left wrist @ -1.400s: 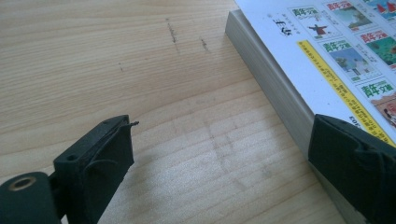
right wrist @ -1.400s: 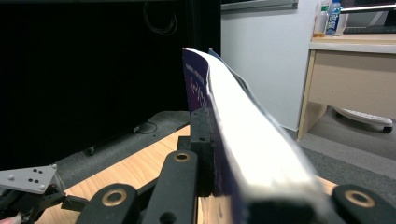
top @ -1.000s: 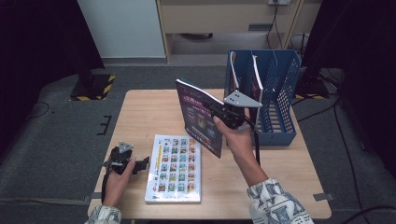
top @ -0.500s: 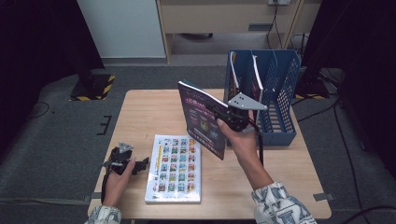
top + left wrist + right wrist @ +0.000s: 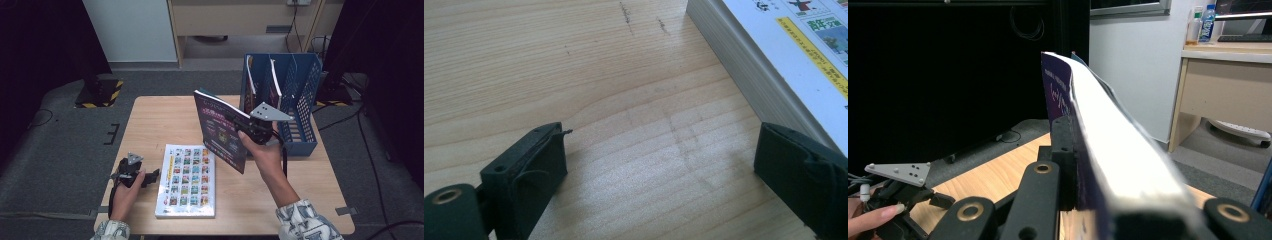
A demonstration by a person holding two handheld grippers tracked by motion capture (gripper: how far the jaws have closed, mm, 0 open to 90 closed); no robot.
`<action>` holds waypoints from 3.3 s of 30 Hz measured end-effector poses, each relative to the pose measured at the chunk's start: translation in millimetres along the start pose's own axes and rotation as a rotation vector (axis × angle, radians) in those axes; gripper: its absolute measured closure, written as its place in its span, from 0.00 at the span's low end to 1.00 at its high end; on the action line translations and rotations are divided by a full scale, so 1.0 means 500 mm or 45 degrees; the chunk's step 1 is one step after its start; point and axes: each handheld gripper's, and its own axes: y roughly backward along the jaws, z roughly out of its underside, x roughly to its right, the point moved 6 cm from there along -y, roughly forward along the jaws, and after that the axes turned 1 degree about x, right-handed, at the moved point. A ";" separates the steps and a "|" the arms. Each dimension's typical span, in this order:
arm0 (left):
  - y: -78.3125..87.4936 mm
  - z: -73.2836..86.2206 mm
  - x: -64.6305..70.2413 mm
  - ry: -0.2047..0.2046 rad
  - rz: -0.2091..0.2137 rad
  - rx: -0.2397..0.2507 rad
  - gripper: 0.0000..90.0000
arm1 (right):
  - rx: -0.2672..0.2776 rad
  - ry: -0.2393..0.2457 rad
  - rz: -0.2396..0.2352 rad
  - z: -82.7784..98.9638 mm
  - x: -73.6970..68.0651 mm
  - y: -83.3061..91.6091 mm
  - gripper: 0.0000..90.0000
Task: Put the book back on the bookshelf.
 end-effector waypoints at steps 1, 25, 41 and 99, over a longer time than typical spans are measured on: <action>0.000 0.000 0.000 -0.005 -0.001 -0.002 0.06 | 0.000 0.000 -0.002 0.001 0.001 0.001 0.93; -0.001 0.001 -0.001 -0.022 -0.008 -0.001 0.05 | 0.005 -0.012 -0.001 0.022 0.015 0.060 0.93; -0.001 0.001 -0.001 -0.021 -0.009 -0.001 0.05 | -0.005 -0.001 0.004 0.027 0.037 0.100 0.93; -0.001 0.001 -0.001 -0.021 -0.010 -0.002 0.05 | -0.008 0.001 0.037 0.053 0.089 0.280 0.93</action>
